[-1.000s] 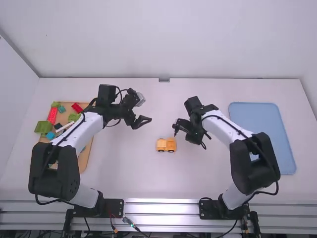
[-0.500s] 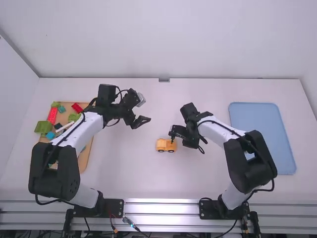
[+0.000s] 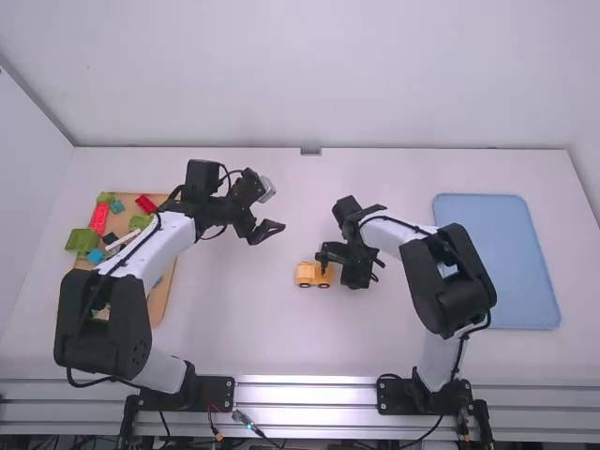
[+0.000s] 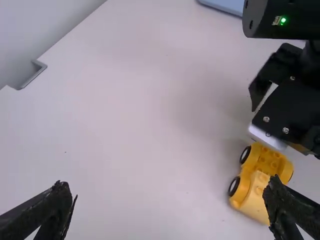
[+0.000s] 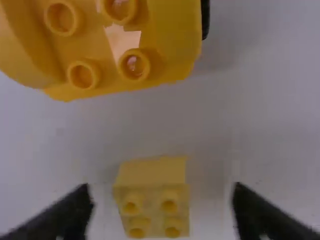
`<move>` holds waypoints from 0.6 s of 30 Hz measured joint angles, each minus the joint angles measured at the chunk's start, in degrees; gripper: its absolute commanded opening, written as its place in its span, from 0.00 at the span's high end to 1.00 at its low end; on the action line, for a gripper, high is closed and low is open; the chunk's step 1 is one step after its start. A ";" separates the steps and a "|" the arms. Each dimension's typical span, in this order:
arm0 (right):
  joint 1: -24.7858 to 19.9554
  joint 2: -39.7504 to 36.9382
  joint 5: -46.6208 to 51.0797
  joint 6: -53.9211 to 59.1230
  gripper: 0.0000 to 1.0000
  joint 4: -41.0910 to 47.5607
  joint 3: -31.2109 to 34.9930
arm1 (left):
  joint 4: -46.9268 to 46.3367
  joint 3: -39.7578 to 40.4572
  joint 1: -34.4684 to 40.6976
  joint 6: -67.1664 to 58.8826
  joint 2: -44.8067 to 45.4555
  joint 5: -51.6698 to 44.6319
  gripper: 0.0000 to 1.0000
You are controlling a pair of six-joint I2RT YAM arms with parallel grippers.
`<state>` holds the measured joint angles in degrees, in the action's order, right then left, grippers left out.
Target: Assemble lego blocks to make yellow taxi
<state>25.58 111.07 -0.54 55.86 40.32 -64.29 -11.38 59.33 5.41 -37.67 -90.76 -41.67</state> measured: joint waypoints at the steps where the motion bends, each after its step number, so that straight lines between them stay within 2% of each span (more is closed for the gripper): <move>1: 0.02 0.04 0.07 0.07 0.01 0.72 -0.24 | 0.02 -0.02 0.00 -0.42 0.02 0.00 0.01; 6: -0.17 -0.20 -0.07 -0.15 0.01 0.59 -2.10 | 1.07 -0.02 0.00 -1.33 0.02 1.20 0.01; 10: -1.46 -3.30 -3.50 0.63 0.01 0.90 -2.23 | 0.85 -0.02 0.00 0.83 0.00 2.97 0.01; 15: -6.49 -11.45 -14.86 5.97 0.01 0.39 -1.68 | -4.04 -0.02 0.07 -3.91 0.00 1.22 0.01; 18: -11.50 -15.67 -24.57 10.86 0.01 -3.17 1.18 | -4.04 -0.63 0.04 -10.47 0.00 -2.56 0.01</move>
<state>14.09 95.39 -25.10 66.72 37.15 -63.11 -15.42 58.70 5.45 -48.14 -90.76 -44.23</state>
